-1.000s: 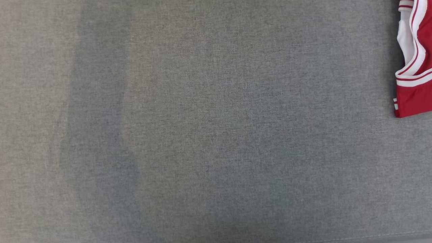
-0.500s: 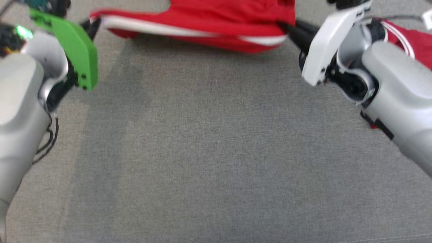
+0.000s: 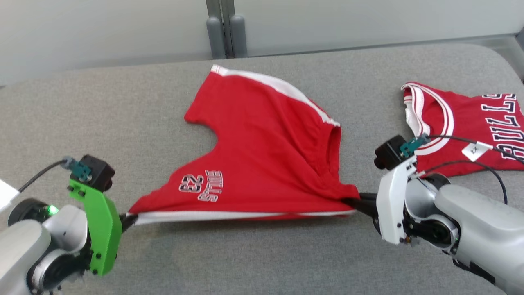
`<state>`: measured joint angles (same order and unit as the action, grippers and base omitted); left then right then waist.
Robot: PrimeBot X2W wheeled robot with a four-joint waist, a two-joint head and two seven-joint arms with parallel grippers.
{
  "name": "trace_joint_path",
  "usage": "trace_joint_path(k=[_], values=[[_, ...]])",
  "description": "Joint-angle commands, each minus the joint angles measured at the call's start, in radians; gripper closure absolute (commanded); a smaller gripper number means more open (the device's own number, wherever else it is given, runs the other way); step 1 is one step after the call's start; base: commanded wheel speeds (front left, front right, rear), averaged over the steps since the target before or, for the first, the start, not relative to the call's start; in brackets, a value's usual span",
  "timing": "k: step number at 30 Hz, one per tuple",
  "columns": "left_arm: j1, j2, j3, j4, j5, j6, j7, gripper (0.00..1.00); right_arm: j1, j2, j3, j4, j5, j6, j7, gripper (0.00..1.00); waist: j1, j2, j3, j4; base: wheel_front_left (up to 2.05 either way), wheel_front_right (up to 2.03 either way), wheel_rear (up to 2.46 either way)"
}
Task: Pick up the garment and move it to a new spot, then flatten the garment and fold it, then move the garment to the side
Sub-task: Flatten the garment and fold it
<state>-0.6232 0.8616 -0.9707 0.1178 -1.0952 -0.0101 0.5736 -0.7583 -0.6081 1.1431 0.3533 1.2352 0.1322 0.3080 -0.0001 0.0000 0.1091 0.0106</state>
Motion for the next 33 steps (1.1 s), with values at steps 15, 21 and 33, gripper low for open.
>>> trace_joint_path(k=[15, 21, 33], values=[[0.123, 0.332, 0.081, -0.466, -0.193, 0.200, 0.138, 1.00, 0.219, -0.183, -0.224, -0.328, -0.026, -0.004, 0.213, 1.00, 0.0001, 0.0000, 0.020, -0.046, 0.00, 0.00, 0.00], [-0.072, 0.263, 0.115, -0.363, -0.211, 0.122, 0.319, 1.00, 0.117, -0.106, -0.355, -0.330, -0.025, -0.003, 0.379, 1.00, 0.0001, 0.0000, 0.157, -0.063, 0.00, 0.00, 0.00], [-0.472, 0.053, 0.131, -0.087, -0.162, 0.038, 0.563, 1.00, -0.092, 0.053, -0.600, -0.203, -0.076, -0.002, 0.597, 1.00, 0.0001, 0.0000, 0.377, -0.107, 0.00, 0.00, 0.00]])
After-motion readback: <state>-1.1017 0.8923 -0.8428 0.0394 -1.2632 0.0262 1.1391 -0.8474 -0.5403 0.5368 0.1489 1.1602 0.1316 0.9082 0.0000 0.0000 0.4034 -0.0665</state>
